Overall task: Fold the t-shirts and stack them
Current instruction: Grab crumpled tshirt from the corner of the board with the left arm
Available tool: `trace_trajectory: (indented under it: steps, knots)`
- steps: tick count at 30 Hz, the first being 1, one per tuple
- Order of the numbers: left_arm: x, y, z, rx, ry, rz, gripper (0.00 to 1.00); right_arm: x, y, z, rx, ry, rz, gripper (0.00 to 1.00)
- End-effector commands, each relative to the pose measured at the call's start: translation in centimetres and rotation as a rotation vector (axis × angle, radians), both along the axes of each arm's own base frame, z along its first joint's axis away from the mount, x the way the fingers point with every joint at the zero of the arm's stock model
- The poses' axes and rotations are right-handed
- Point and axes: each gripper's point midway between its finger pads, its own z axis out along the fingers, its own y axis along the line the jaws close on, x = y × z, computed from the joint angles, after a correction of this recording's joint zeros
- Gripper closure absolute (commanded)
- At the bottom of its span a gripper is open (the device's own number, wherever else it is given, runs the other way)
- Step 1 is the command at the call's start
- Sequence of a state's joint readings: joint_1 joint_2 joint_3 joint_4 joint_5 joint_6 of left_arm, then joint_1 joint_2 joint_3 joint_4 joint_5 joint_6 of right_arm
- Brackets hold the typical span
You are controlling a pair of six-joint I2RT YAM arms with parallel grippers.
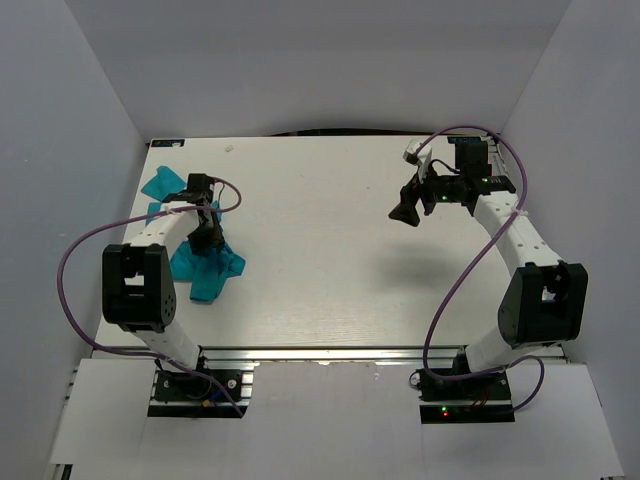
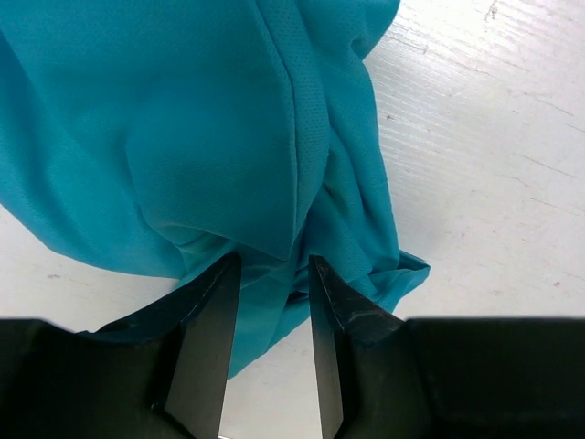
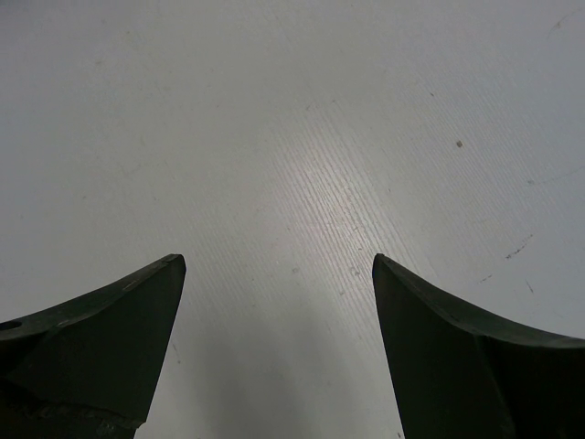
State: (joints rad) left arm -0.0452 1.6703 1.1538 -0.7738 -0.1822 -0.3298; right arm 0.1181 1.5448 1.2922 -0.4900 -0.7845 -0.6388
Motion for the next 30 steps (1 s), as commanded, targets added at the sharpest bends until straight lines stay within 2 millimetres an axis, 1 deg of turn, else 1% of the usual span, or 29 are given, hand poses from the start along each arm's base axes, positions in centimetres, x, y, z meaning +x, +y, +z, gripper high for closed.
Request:
trace_trajectory:
  steps: [1,5,8,9,14,15,19,23,30]
  knots:
    - [1.4,0.8,2.7,0.063,-0.100,-0.002,0.53,0.6,0.0,0.7,0.006,-0.040,0.004,0.11]
    - [1.2,0.7,2.8,0.099,-0.094,-0.032,0.53,0.4,-0.1,0.5,0.001,-0.038,0.004,0.11]
    - [0.7,0.7,2.4,0.128,-0.079,-0.050,0.53,0.4,-0.2,0.5,-0.003,-0.040,0.004,0.11]
    - [0.3,0.8,2.0,0.131,-0.068,-0.050,0.53,0.4,-0.1,0.4,-0.002,-0.037,0.005,0.11]
    - [-0.4,0.4,1.3,0.147,-0.059,-0.074,0.52,0.5,-0.1,0.5,-0.001,-0.038,0.007,0.11]
    - [-0.3,0.4,1.4,0.150,-0.065,-0.075,0.51,0.5,-0.1,0.6,0.000,-0.039,0.006,0.11]
    - [-1.2,1.1,0.7,0.198,-0.041,-0.083,0.50,0.4,-0.1,0.5,-0.001,-0.035,0.008,0.10]
    - [-1.2,1.9,0.9,0.245,-0.065,-0.080,0.50,0.3,-0.1,0.5,0.000,-0.035,0.014,0.11]
    - [0.0,2.2,1.2,0.278,-0.108,-0.088,0.51,0.1,0.0,0.3,0.001,-0.028,0.021,0.11]
